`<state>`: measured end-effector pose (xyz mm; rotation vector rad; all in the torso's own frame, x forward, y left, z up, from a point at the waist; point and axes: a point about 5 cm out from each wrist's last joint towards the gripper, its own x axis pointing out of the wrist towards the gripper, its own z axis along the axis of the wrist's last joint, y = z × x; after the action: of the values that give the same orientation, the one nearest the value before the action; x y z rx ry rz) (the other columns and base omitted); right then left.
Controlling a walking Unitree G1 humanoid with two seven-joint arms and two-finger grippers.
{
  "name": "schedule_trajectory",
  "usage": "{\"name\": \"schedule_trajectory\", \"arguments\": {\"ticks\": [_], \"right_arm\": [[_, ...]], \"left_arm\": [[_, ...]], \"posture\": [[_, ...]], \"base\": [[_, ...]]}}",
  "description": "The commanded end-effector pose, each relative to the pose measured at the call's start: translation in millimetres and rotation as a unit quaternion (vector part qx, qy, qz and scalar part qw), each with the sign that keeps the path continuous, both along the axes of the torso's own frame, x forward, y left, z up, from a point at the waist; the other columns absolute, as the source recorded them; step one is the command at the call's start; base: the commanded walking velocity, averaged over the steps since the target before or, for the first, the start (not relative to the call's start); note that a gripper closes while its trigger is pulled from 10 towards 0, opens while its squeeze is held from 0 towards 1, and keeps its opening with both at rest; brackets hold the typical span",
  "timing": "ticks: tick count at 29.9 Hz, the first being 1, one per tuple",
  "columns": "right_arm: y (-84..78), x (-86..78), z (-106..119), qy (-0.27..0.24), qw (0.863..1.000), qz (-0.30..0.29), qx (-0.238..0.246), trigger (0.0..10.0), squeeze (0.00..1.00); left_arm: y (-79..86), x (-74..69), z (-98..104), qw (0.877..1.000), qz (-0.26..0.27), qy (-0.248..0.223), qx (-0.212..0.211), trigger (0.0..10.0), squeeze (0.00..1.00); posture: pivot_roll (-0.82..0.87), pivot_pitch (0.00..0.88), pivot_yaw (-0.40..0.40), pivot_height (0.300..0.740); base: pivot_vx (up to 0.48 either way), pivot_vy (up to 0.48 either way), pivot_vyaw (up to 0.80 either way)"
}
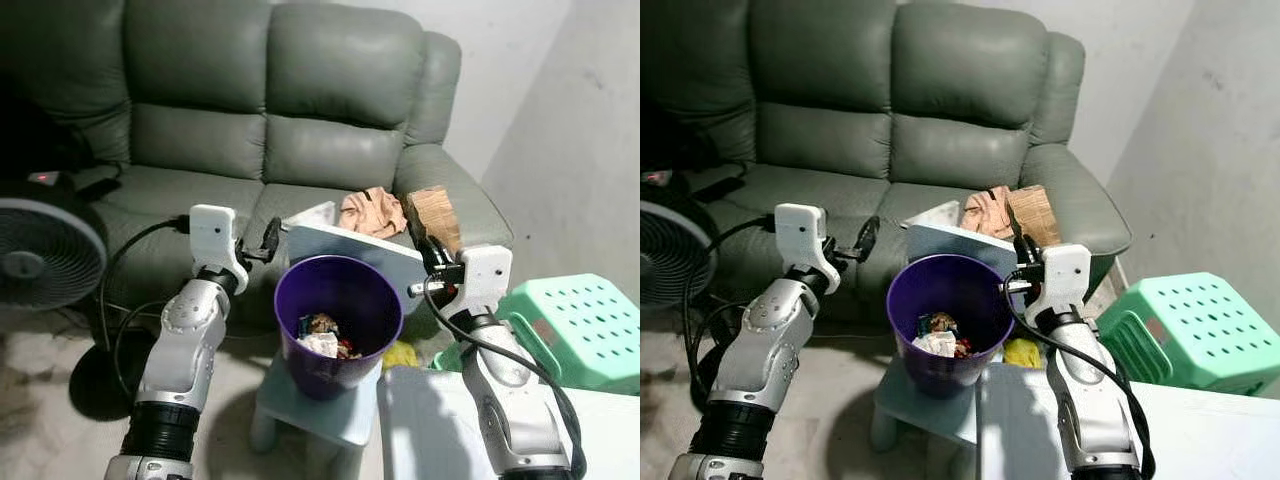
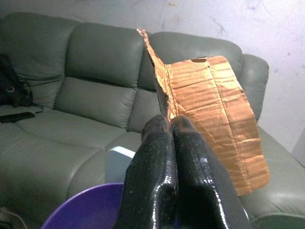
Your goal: Picking trash to rubbish bin
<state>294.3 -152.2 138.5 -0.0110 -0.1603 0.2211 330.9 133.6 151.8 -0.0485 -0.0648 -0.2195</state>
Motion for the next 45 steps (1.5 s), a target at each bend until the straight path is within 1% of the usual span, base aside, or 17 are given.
{"name": "schedule_trajectory", "arguments": {"ticks": [1,6,12,16,17,20,21,23,29,33,34,35,37,39,40,43,45], "right_arm": [[-6.1,3.7,1,0.009,1.0,-0.002,-0.001,10.0,0.0],[-3.2,4.7,0,0.013,1.0,0.017,-0.014,10.0,0.0],[1.3,6.0,-2,0.023,0.999,0.042,-0.025,10.0,0.0],[-0.1,12.1,-3,0.032,0.997,0.057,-0.042,10.0,0.0],[-0.1,12.1,-3,0.032,0.997,0.057,-0.042,10.0,0.0],[-2.7,18.0,-3,0.037,0.996,0.062,-0.053,10.0,0.0],[-3.1,21.0,-3,0.039,0.995,0.066,-0.058,10.0,0.0],[-3.4,29.8,-3,0.049,0.993,0.075,-0.071,10.0,0.0],[-0.3,40.4,-9,0.082,0.989,0.096,-0.08,10.0,0.0],[13.1,48.1,-17,0.105,0.979,0.141,-0.104,10.0,0.0],[16.4,50.3,-19,0.113,0.975,0.155,-0.111,10.0,0.0],[16.4,50.3,-19,0.113,0.975,0.155,-0.111,10.0,0.0],[23.3,52.2,-22,0.115,0.97,0.175,-0.122,10.0,0.0],[29.1,53.8,-23,0.116,0.967,0.188,-0.126,10.0,0.0],[30.9,55.4,-23,0.117,0.965,0.192,-0.134,10.0,0.0],[33.4,56.9,-26,0.126,0.963,0.199,-0.131,10.0,0.0],[35.1,57.1,-28,0.126,0.961,0.203,-0.138,10.0,0.0]], "left_arm": [[-6.1,-1.1,4,1.0,-0.009,-0.012,0.005,10.0,0.0],[-9.0,-4.6,3,1.0,-0.021,-0.018,0.005,10.0,0.0],[-17.3,-14.2,-3,0.998,-0.058,-0.015,0.004,10.0,0.0],[-24.9,-23.2,-1,0.996,-0.085,-0.022,-0.008,10.0,0.0],[-24.9,-23.2,-1,0.996,-0.085,-0.022,-0.008,10.0,0.0],[-30.3,-30.0,-2,0.995,-0.099,-0.024,-0.012,10.0,0.0],[-33.0,-33.6,-3,0.994,-0.104,-0.023,-0.013,10.0,0.0],[-42.6,-45.8,-7,0.993,-0.118,-0.018,-0.017,10.0,0.0],[-61.3,-70.6,-17,0.99,-0.136,-0.002,-0.028,10.0,0.0],[-70.3,-90.9,-27,0.992,-0.116,0.024,-0.048,10.0,0.0],[-72.7,-97.3,-29,0.992,-0.105,0.031,-0.055,10.0,0.0],[-72.7,-97.3,-29,0.992,-0.105,0.031,-0.055,10.0,0.0],[-67.6,-106.6,-40,0.995,-0.074,0.049,-0.056,10.0,0.0],[-58.2,-116.0,-58,0.994,-0.036,0.081,-0.056,10.0,0.0],[-51.9,-124.0,-69,0.993,-0.011,0.102,-0.055,10.0,0.0],[-46.0,-133.8,-74,0.992,-0.004,0.117,-0.048,10.0,0.0],[-44.4,-135.9,-72,0.992,-0.003,0.116,-0.048,10.0,0.0]], "posture": [[0.02,0.0,-0.115,0.74],[0.02,0.0,-0.116,0.74],[0.02,0.0,-0.117,0.74],[0.04,0.0,-0.135,0.74],[0.04,0.0,-0.135,0.74],[0.06,0.0,-0.158,0.74],[0.07,0.0,-0.165,0.74],[0.09,0.0,-0.197,0.74],[0.12,0.0,-0.252,0.74],[0.14,0.0,-0.3,0.74],[0.15,0.022,-0.315,0.74],[0.15,0.022,-0.315,0.74],[0.16,0.045,-0.332,0.74],[0.16,0.064,-0.343,0.74],[0.17,0.077,-0.348,0.74],[0.17,0.091,-0.353,0.74],[0.18,0.104,-0.355,0.74]], "base": [[0.0,0.0,0.0],[0.0,0.0,0.0],[0.0,0.0,0.0],[0.0,0.0,0.0],[0.0,0.0,0.0],[0.0,0.0,0.0],[0.0,0.0,0.0],[0.0,0.0,0.0],[0.0,0.0,0.0],[0.0,0.0,0.0],[0.0,0.0,0.0],[0.0,0.0,0.0],[0.0,0.0,0.0],[0.0,0.0,0.0],[0.0,0.0,0.0],[0.0,0.0,0.0],[0.0,0.0,0.0]]}}
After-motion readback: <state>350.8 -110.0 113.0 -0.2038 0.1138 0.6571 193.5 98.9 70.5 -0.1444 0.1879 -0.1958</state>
